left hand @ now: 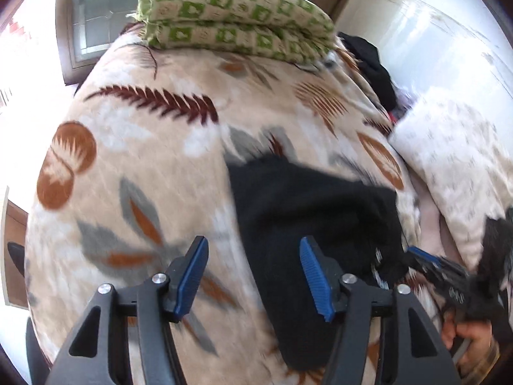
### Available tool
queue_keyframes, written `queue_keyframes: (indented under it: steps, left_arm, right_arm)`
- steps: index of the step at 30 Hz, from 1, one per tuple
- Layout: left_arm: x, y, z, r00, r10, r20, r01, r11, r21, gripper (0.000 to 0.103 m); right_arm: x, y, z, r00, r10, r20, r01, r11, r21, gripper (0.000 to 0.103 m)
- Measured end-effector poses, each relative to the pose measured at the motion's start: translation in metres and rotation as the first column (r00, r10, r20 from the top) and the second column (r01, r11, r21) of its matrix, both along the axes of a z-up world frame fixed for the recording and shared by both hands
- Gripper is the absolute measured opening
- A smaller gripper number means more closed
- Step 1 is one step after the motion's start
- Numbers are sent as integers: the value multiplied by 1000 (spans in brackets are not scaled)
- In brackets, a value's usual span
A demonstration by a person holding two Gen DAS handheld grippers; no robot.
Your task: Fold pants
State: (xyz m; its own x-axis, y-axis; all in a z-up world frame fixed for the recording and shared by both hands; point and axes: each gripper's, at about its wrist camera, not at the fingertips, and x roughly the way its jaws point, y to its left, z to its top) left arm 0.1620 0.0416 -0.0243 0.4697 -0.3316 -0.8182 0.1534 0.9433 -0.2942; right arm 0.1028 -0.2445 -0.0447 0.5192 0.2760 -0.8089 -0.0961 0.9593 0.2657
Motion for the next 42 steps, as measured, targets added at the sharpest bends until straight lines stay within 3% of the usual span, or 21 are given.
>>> queue_keyframes:
  steps: [2,4,7,9,10,11,12,13,14,16,17,25,28,30,32,37,42]
  left_arm:
    - [19,-3,-1,1000,-2,11,1,999,45,58]
    - [38,-10,-6,1000,-29,9,28,995,101,46]
    - [62,-16,-14,999,-49,-4,49,990,135,44]
    - [75,-16,-21,999,-45,-32,48,992,117,44]
    - [80,-18,-25,998,-42,-42,47,993,111,40]
    - [85,-19,-29,998,-44,-52,49,993,105,36]
    - [88,-21,-33,997,-46,-61,52,994,99,24]
    - [92,-24,-36,997,-46,-68,53,994,97,17]
    - [95,-27,-39,997,-39,-66,46,993,109,15]
    - [98,-32,-43,998,-32,-56,40,989,145,8]
    - [100,-34,-46,998,-28,-59,37,988,152,8]
    - [114,-39,-53,997,-11,-72,23,985,171,7]
    - [112,-29,-46,997,13,-82,-4,993,118,7]
    - [104,-16,-34,997,35,-65,-31,998,55,7]
    - [87,-7,-22,998,42,-35,-42,999,6,7]
    - [51,-14,-11,999,-37,-6,37,998,-43,7]
    - [58,-41,-22,993,-109,-40,108,994,-9,7]
  right_arm:
    - [5,5,7,999,18,32,-17,1000,-24,28]
    - [18,7,7,999,27,23,-27,1000,0,29]
    - [44,-1,5,1000,13,2,-13,991,133,31]
    - [62,-7,3,1000,-15,-6,16,976,215,45]
    - [68,-7,2,1000,-23,-11,25,973,230,60]
    - [75,-7,0,999,-31,-17,34,969,245,61]
    - [81,-6,-1,999,-31,-21,36,968,250,61]
    - [85,-3,-3,999,-28,-24,33,967,251,54]
    - [90,0,-5,1000,-19,-22,24,967,252,37]
    - [94,6,-10,1000,-7,-28,13,974,225,20]
    - [95,8,-12,1000,-4,-24,9,977,212,18]
    - [104,7,-36,999,-37,-27,40,994,105,15]
    - [105,5,-33,998,-37,-46,42,993,108,17]
    - [101,0,-24,998,-54,-42,59,992,112,31]
    - [95,-4,-10,997,-71,6,70,994,84,33]
    - [90,14,21,995,15,103,-25,995,93,33]
    - [91,49,20,988,132,84,-141,984,113,31]
